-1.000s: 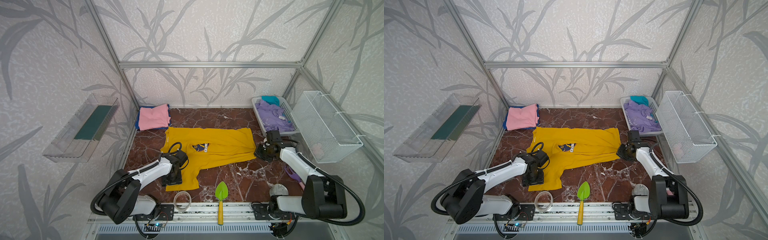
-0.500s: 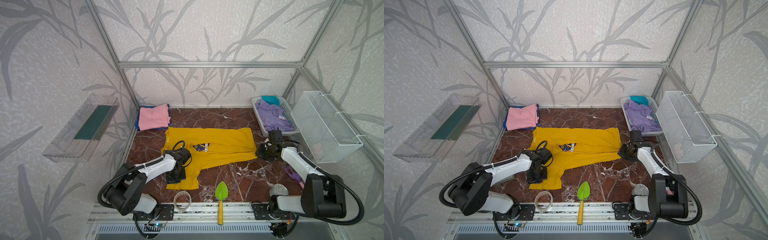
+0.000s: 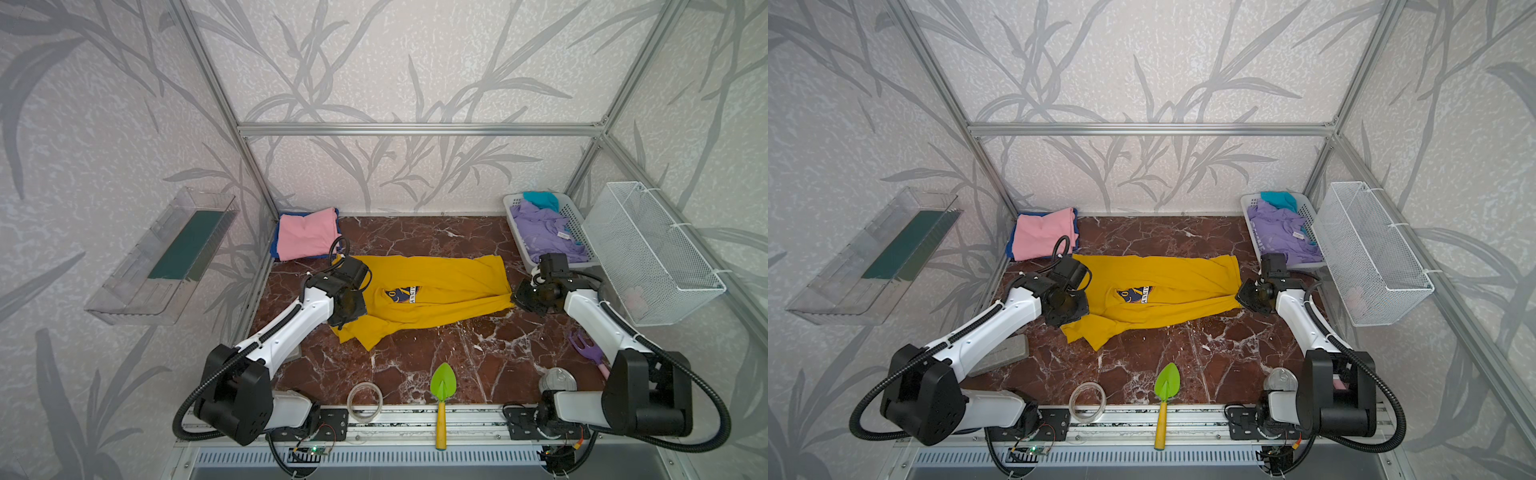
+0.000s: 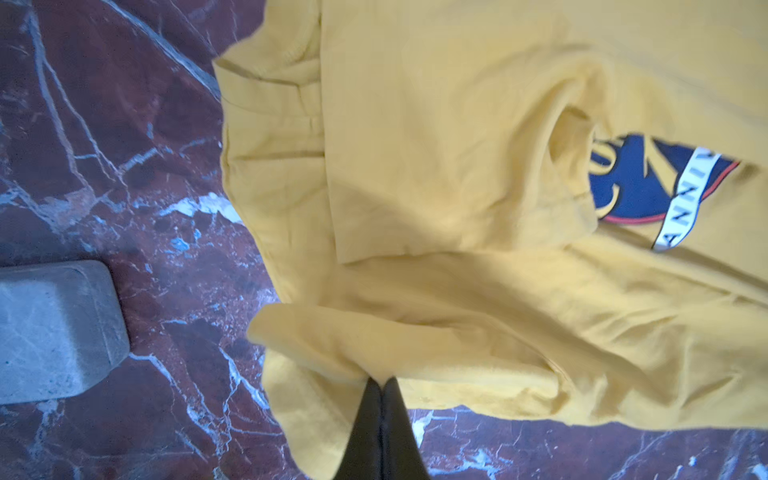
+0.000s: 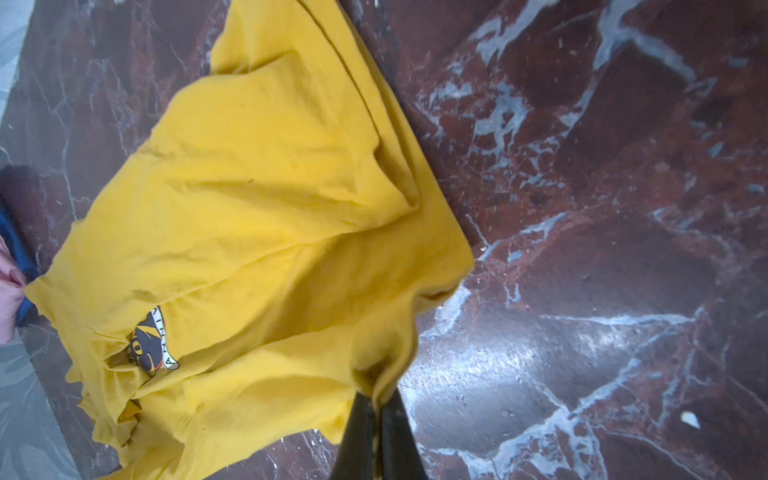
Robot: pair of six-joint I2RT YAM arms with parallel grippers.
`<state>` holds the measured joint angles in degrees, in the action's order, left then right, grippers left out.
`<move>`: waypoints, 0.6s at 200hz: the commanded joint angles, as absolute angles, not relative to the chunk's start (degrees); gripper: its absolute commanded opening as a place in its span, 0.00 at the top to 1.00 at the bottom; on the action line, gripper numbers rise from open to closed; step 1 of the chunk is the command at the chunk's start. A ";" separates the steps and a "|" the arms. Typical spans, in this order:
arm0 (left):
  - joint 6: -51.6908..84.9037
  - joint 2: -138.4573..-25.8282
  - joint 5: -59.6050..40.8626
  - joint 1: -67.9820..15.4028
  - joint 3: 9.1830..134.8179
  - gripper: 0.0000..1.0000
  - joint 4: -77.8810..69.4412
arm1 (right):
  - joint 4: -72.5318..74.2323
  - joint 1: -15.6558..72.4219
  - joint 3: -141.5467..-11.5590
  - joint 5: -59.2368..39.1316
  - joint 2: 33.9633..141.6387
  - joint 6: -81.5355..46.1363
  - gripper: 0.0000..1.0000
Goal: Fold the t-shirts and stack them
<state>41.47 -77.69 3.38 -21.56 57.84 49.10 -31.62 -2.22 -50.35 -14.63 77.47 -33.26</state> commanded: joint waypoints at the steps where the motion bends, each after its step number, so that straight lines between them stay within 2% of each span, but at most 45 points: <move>1: 41.12 -77.32 4.56 -18.85 61.43 1.00 46.24 | -28.40 -2.55 -52.67 -14.27 79.85 -34.70 1.00; 53: 39.94 -86.42 4.23 -15.78 71.93 1.00 42.85 | -22.29 -2.46 -54.48 -13.14 88.71 -36.13 1.00; 120: 38.24 -101.99 2.24 -12.93 79.76 1.00 42.14 | -18.08 -2.37 -56.00 -10.78 94.21 -37.43 0.99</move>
